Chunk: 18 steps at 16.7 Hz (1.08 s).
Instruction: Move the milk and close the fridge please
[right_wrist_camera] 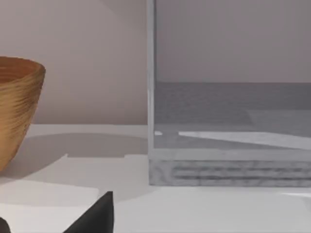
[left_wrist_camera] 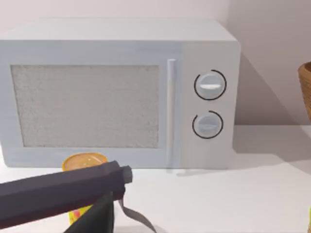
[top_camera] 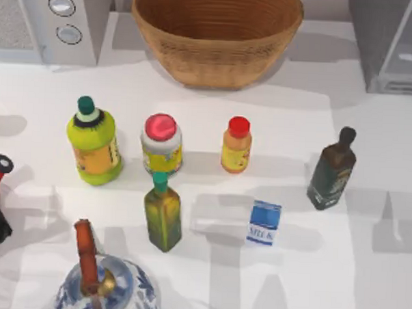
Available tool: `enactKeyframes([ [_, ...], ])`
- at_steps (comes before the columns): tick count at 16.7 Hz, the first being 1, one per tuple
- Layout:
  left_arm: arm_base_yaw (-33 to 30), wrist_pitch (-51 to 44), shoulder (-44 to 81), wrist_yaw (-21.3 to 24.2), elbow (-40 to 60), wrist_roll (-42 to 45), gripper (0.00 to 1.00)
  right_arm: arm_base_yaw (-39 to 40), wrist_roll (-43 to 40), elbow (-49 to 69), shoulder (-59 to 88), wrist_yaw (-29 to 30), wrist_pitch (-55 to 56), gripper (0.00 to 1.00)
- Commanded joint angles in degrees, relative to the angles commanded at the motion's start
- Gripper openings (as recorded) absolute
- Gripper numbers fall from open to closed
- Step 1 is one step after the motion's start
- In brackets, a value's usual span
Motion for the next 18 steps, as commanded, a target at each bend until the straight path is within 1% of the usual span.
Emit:
enactKeyframes([
  [2, 0.0, 0.0, 0.0, 0.0, 0.0, 0.0, 1.0, 5.32, 0.02, 0.13, 4.38, 5.83, 4.03, 1.0],
  [11, 0.0, 0.0, 0.0, 0.0, 0.0, 0.0, 1.0, 25.71, 0.53, 0.55, 21.39, 26.23, 19.96, 1.0],
  [15, 0.0, 0.0, 0.0, 0.0, 0.0, 0.0, 1.0, 36.26, 0.7, 0.71, 30.09, 36.98, 28.29, 1.0],
  [18, 0.0, 0.0, 0.0, 0.0, 0.0, 0.0, 1.0, 40.69, 0.8, 1.05, 33.77, 41.42, 32.0, 1.0],
])
